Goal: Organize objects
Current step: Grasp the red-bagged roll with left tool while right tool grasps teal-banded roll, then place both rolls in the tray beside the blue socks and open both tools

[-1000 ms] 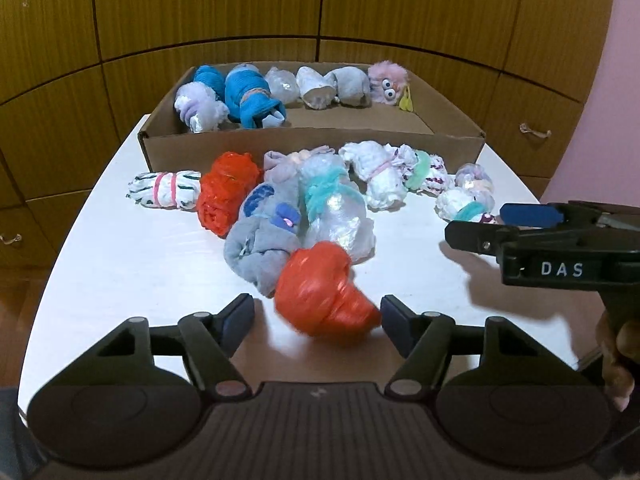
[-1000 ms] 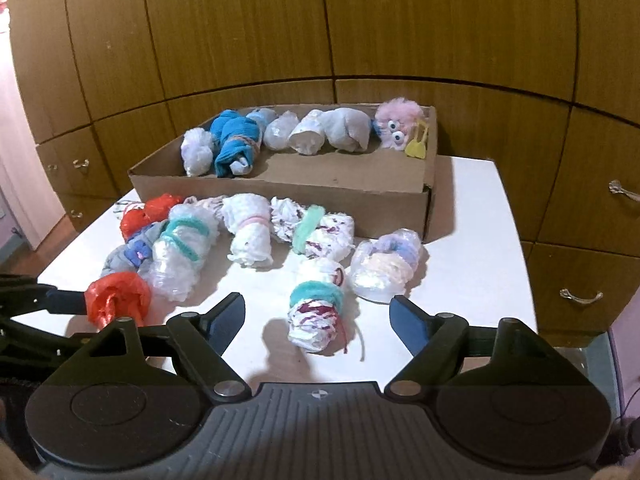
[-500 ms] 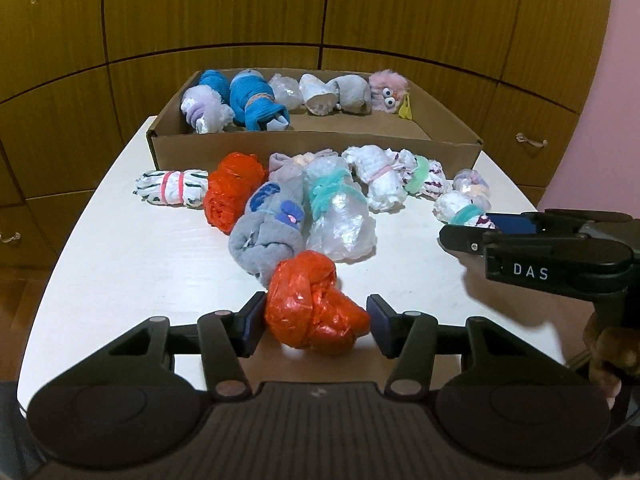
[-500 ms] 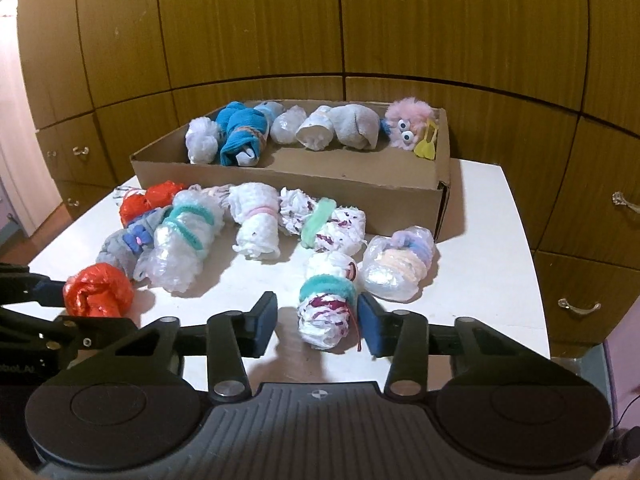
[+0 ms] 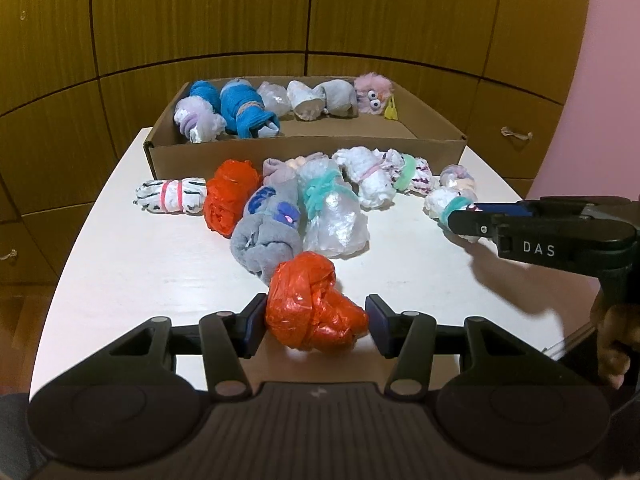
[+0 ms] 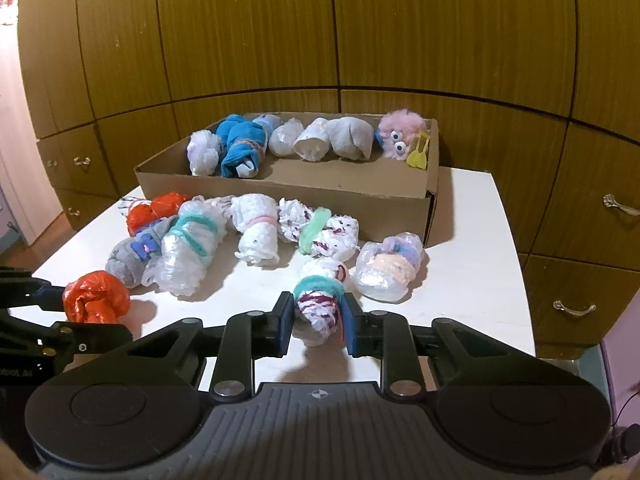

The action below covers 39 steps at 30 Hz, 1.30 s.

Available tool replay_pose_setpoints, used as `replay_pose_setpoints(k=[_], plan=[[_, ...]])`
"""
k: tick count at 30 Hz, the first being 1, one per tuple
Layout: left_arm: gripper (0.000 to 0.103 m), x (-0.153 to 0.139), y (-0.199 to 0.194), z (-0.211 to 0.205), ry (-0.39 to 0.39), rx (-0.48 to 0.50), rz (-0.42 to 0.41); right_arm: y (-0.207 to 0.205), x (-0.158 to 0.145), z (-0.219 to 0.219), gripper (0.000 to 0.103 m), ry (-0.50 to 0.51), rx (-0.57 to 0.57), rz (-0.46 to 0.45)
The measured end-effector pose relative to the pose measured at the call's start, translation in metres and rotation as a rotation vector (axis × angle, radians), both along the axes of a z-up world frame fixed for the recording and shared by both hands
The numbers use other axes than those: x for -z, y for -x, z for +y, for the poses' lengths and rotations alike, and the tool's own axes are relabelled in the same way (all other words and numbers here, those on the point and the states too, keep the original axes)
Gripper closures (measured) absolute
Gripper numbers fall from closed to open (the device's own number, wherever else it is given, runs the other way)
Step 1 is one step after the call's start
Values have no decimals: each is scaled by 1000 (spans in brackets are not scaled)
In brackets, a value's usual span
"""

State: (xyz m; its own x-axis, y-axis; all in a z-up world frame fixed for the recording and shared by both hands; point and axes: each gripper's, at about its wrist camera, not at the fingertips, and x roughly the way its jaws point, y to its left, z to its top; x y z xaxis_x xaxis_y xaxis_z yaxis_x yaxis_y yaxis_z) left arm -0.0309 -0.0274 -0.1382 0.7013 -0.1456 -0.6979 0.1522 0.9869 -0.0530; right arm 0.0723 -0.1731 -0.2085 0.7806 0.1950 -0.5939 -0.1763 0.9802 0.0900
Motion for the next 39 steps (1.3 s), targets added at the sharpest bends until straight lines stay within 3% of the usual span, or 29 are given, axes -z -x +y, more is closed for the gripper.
replay_pose_setpoints(k=[14, 20, 26, 32, 39], plan=[[55, -42, -10, 8, -34, 52, -88, 2, -30, 0, 72, -33, -20, -50], [55, -75, -58, 7, -80, 91, -149, -20, -64, -6, 72, -44, -44, -95], [55, -91, -129, 4, -87, 134, -139, -64, -99, -11, 72, -33, -88, -134], [56, -72, -187, -3, -106, 183, -82, -118, -105, -10, 72, -44, -125, -111], [57, -27, -225, -5, -83, 215, 24, -172, -70, 0, 72, -43, -159, -6]])
